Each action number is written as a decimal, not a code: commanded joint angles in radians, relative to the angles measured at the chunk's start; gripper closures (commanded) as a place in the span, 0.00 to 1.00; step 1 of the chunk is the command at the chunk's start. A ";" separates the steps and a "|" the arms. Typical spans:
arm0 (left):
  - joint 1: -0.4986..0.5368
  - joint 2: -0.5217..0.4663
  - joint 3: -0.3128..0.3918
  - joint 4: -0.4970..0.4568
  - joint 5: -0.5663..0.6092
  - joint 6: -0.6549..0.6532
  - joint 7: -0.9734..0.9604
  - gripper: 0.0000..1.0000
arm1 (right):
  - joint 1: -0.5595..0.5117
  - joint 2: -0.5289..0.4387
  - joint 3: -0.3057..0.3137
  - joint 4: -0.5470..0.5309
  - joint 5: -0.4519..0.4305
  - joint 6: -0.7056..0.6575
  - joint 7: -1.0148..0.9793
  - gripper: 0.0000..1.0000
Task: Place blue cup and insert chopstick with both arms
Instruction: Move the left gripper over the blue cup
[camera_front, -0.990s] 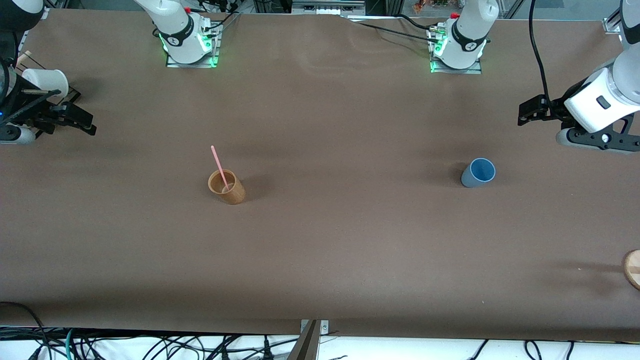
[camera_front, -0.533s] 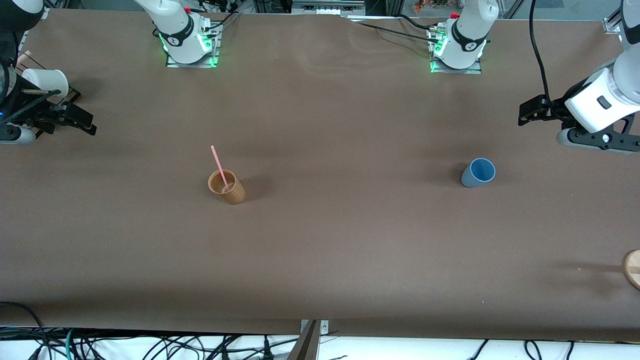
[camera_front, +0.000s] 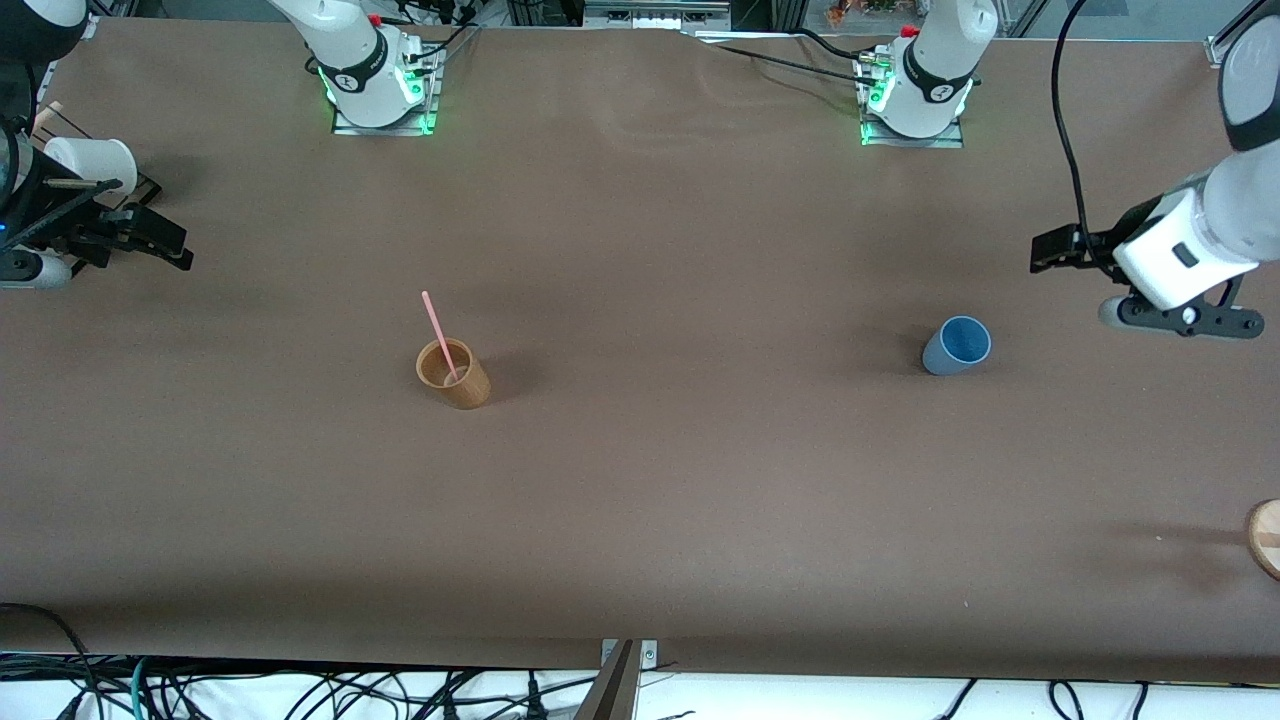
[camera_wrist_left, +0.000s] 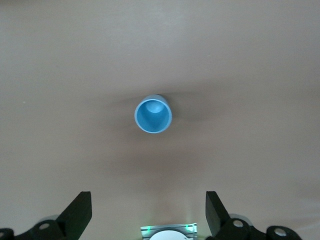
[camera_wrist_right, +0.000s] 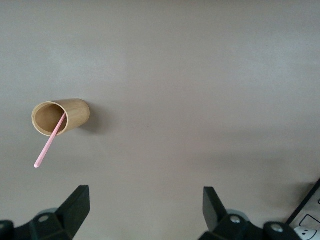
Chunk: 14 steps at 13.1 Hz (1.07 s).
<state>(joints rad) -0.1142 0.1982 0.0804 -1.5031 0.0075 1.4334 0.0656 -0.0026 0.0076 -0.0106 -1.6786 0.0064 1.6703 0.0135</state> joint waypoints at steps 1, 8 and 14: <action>0.008 0.055 -0.002 -0.005 0.035 0.031 0.013 0.00 | -0.010 -0.011 0.003 -0.007 0.020 -0.006 -0.018 0.00; 0.051 -0.009 0.002 -0.323 0.049 0.382 0.102 0.00 | -0.010 -0.011 0.003 -0.007 0.020 -0.006 -0.017 0.00; 0.113 -0.042 0.002 -0.604 0.045 0.711 0.126 0.00 | -0.011 -0.008 0.001 -0.009 0.020 -0.007 -0.018 0.00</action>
<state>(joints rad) -0.0140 0.2088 0.0866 -2.0052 0.0334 2.0600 0.1743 -0.0027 0.0080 -0.0108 -1.6790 0.0068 1.6693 0.0135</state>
